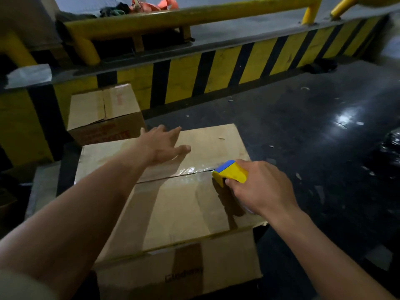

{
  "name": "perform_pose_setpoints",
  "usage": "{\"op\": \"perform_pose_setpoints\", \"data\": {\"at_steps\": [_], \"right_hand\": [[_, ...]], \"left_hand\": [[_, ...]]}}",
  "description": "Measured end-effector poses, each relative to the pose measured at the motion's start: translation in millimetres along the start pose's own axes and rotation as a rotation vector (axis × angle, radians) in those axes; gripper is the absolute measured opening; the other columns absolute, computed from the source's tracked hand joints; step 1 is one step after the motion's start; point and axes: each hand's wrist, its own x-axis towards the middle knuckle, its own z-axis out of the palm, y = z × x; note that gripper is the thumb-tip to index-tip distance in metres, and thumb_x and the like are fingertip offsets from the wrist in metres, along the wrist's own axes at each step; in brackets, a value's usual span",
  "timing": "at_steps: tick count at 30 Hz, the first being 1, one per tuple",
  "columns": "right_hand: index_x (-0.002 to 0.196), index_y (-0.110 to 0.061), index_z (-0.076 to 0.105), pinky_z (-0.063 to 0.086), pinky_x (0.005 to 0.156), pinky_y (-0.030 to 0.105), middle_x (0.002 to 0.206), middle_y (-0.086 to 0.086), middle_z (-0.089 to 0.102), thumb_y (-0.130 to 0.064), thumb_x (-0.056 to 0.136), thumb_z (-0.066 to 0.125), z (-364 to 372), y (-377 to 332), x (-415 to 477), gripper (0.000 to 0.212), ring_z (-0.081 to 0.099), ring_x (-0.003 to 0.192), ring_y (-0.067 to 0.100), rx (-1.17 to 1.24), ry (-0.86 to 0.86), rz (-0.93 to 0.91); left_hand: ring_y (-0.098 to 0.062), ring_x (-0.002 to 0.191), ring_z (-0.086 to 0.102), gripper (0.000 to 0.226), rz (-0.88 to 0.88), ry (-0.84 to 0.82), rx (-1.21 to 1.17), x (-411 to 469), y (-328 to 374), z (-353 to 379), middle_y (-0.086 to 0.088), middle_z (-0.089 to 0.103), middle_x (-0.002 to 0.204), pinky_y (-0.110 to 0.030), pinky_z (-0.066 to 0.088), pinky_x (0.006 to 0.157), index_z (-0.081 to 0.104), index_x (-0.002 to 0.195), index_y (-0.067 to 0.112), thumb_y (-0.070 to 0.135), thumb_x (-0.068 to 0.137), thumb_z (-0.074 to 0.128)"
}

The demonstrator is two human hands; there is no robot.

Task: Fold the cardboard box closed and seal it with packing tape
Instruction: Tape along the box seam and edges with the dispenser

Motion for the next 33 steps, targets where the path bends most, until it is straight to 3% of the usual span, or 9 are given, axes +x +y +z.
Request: {"op": "perform_pose_setpoints", "data": {"at_steps": [3, 11, 15, 20, 24, 27, 30, 33], "right_hand": [[0.125, -0.035, 0.059, 0.046, 0.063, 0.032, 0.096, -0.002, 0.066, -0.056, 0.084, 0.056, 8.0, 0.6, 2.7, 0.046, 0.062, 0.085, 0.024, -0.017, 0.008, 0.004], [0.129, -0.035, 0.055, 0.045, 0.07, 0.035, 0.101, 0.002, 0.062, -0.052, 0.087, 0.058, 24.8, 3.7, 19.3, 0.045, 0.059, 0.094, 0.026, -0.071, -0.082, -0.114], [0.134, -0.036, 0.054, 0.047, 0.08, 0.038, 0.115, 0.005, 0.064, -0.054, 0.085, 0.062, 38.1, 20.3, 33.7, 0.053, 0.058, 0.108, 0.029, -0.051, -0.139, -0.085], [0.138, -0.036, 0.051, 0.048, 0.086, 0.038, 0.123, 0.01, 0.063, -0.053, 0.083, 0.064, 68.7, 31.0, 37.5, 0.059, 0.056, 0.114, 0.031, 0.007, -0.221, -0.096], [0.14, -0.038, 0.05, 0.045, 0.084, 0.034, 0.127, 0.008, 0.061, -0.054, 0.082, 0.063, 79.7, 29.5, 50.3, 0.062, 0.055, 0.116, 0.029, -0.019, -0.243, -0.136], [0.138, -0.036, 0.052, 0.042, 0.079, 0.033, 0.118, 0.009, 0.063, -0.054, 0.082, 0.064, 82.1, 32.8, 54.2, 0.059, 0.057, 0.111, 0.029, 0.0, -0.234, -0.158], [0.135, -0.04, 0.054, 0.037, 0.071, 0.03, 0.096, 0.006, 0.058, -0.055, 0.081, 0.064, 83.2, 39.9, 54.9, 0.057, 0.058, 0.102, 0.029, 0.012, -0.205, -0.192], [0.141, -0.04, 0.047, 0.034, 0.07, 0.03, 0.088, -0.003, 0.042, -0.058, 0.082, 0.064, 82.5, 47.0, 58.7, 0.065, 0.056, 0.097, 0.027, 0.014, -0.195, -0.236]], "left_hand": [[-0.041, 0.139, 0.041, 0.09, 0.007, 0.035, 0.04, -8.2, -3.0, 5.3, -0.021, 0.032, 0.158, -0.057, 0.035, 0.11, 0.008, 0.161, 0.04, 0.087, 0.086, 0.026], [-0.044, 0.133, 0.045, 0.079, -0.14, 0.015, 0.051, -36.5, -24.8, 27.2, -0.02, 0.035, 0.156, -0.058, 0.042, 0.103, 0.005, 0.16, 0.044, 0.08, 0.092, 0.025], [-0.041, 0.129, 0.05, 0.085, -0.162, -0.14, 0.045, -40.9, -30.3, 55.6, -0.014, 0.04, 0.155, -0.054, 0.046, 0.101, 0.016, 0.159, 0.042, 0.082, 0.084, 0.012], [-0.041, 0.141, 0.039, 0.074, -0.234, -0.212, -0.117, -72.9, -20.0, 112.8, -0.018, 0.031, 0.16, -0.055, 0.037, 0.111, 0.003, 0.162, 0.033, 0.063, 0.101, 0.031], [-0.042, 0.152, 0.015, 0.071, -0.279, -0.197, -0.176, -71.8, -11.0, 139.0, -0.018, 0.008, 0.168, -0.06, 0.021, 0.119, -0.005, 0.162, 0.03, 0.058, 0.103, 0.023], [-0.043, 0.154, -0.007, 0.071, -0.292, -0.156, -0.207, -68.2, 2.6, 152.8, -0.016, -0.012, 0.169, -0.066, 0.002, 0.119, -0.008, 0.162, 0.027, 0.059, 0.104, 0.017], [-0.041, 0.155, -0.003, 0.061, -0.164, -0.066, -0.223, -62.4, 11.9, 155.7, -0.017, -0.003, 0.17, -0.062, 0.006, 0.122, 0.006, 0.163, 0.026, 0.045, 0.107, 0.023], [-0.035, 0.151, 0.023, 0.049, 0.005, 0.036, -0.362, -55.0, 24.7, 142.3, -0.014, 0.029, 0.163, -0.046, 0.024, 0.12, 0.039, 0.154, 0.022, 0.031, 0.106, 0.04]]}}
